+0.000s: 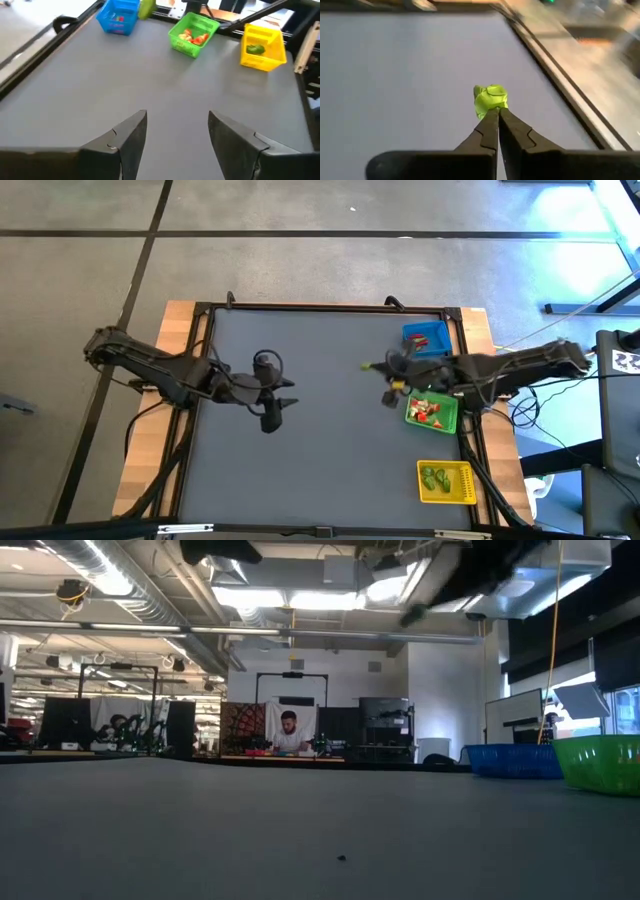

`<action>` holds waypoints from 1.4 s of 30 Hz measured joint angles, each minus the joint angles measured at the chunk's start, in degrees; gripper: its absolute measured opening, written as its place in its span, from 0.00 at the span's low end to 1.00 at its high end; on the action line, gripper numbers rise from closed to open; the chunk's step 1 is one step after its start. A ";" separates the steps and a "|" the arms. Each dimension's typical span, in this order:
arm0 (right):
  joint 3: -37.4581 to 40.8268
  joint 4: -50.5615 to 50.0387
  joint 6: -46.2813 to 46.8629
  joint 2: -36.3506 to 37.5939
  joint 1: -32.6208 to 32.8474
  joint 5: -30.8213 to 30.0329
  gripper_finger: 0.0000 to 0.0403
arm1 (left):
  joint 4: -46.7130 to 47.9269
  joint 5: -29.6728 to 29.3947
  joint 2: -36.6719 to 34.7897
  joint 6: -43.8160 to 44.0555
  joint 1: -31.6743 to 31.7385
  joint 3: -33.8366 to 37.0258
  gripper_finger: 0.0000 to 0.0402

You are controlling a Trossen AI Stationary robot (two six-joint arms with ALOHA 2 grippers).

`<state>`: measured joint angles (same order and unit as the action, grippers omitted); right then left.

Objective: Sort produce into baskets
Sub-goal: Put the capsicum into the yellow basket

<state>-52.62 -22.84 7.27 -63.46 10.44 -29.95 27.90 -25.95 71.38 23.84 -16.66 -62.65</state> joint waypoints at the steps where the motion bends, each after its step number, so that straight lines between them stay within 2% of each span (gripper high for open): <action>1: 0.00 -3.49 1.25 1.57 -1.22 -0.72 0.02 | 0.22 -0.46 -0.02 0.02 0.11 0.00 0.51; 6: 0.00 -17.18 5.87 6.50 -10.63 -1.14 0.02 | 1.04 -0.58 0.72 -0.43 0.47 0.57 0.50; 13: 0.08 -25.07 5.70 7.39 -25.95 0.92 0.02 | -0.47 -0.70 0.78 -0.43 1.56 3.61 0.49; 16: 0.46 -26.61 4.48 7.21 -30.39 8.47 0.02 | -0.36 -0.70 0.78 0.02 1.83 4.16 0.49; 19: 0.48 -29.42 5.25 7.53 -29.83 17.21 0.02 | -0.48 -0.69 0.78 0.01 1.83 4.17 0.49; 24: 0.50 -32.77 13.52 8.37 -20.47 25.28 0.01 | -0.70 -0.69 0.78 -0.22 1.83 4.17 0.49; 29: 0.50 -36.94 27.74 8.50 -4.95 30.66 0.01 | -0.68 -0.69 0.78 -1.29 1.83 4.17 0.49; 36: 0.50 -36.90 49.47 8.02 17.84 32.15 0.01 | -0.68 -0.90 0.78 -1.71 2.83 4.17 0.49; 42: 0.50 -32.45 65.59 3.83 33.40 32.61 0.01 | -0.66 -0.90 0.80 -1.65 3.22 4.17 0.49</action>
<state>-52.12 -55.29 72.86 -59.63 43.84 2.66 27.24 -26.85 72.18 22.20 -13.44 -58.48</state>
